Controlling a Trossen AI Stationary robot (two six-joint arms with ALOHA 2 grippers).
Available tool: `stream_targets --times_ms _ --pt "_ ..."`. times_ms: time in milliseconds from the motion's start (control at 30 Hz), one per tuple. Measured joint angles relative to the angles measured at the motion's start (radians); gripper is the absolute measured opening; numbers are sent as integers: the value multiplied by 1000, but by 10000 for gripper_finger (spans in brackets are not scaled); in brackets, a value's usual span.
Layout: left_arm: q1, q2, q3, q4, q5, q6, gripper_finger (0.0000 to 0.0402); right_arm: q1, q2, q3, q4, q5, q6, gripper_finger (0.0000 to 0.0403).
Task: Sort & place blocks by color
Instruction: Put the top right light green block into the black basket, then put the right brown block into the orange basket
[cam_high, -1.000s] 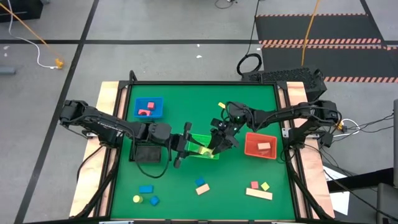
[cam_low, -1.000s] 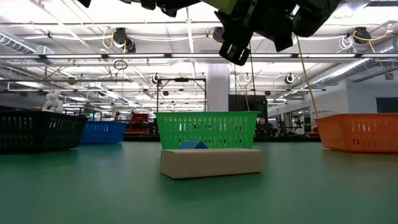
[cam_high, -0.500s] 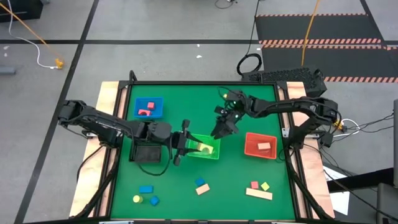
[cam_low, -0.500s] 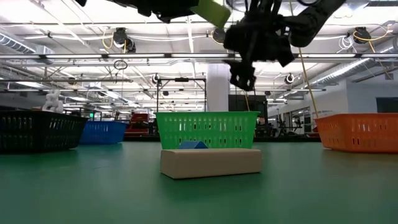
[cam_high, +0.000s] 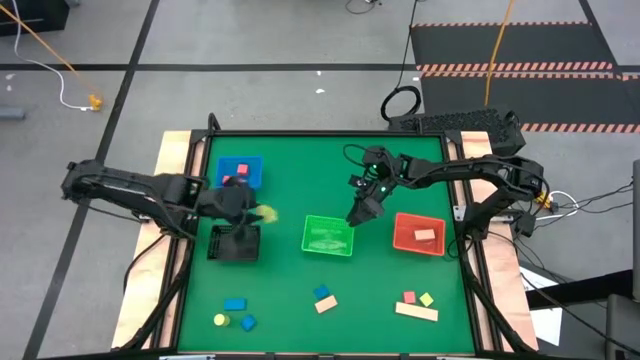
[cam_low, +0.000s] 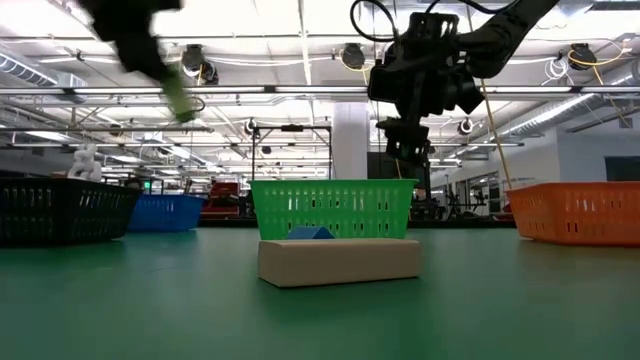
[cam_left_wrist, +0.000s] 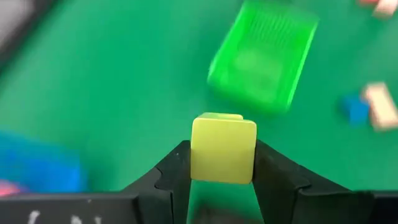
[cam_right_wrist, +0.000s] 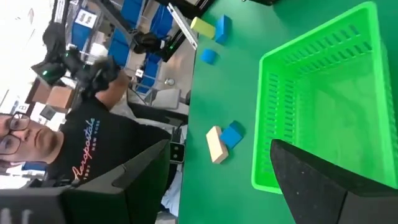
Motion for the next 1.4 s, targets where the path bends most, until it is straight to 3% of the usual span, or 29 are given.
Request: stream_targets --times_ms 200,400,733,933,1067,1200,1400 --pt "-9 -51 -1 -301 106 -334 134 27 0 0 2 152 14 270" --pt "-36 -7 -56 -336 258 -461 134 52 1 0 48 329 15 270" --pt "-66 101 -118 -340 316 -505 137 57 1 0 268 361 197 270" --pt "-69 137 -121 -338 315 -498 232 72 1 0 289 361 214 270" --pt "-69 137 -121 -338 315 -485 263 103 -20 -1 334 361 211 270" --pt "-69 123 -121 -337 314 -485 263 149 -89 0 375 366 164 270" --pt "-67 98 -121 -239 298 -465 241 239 -227 0 351 484 73 270"
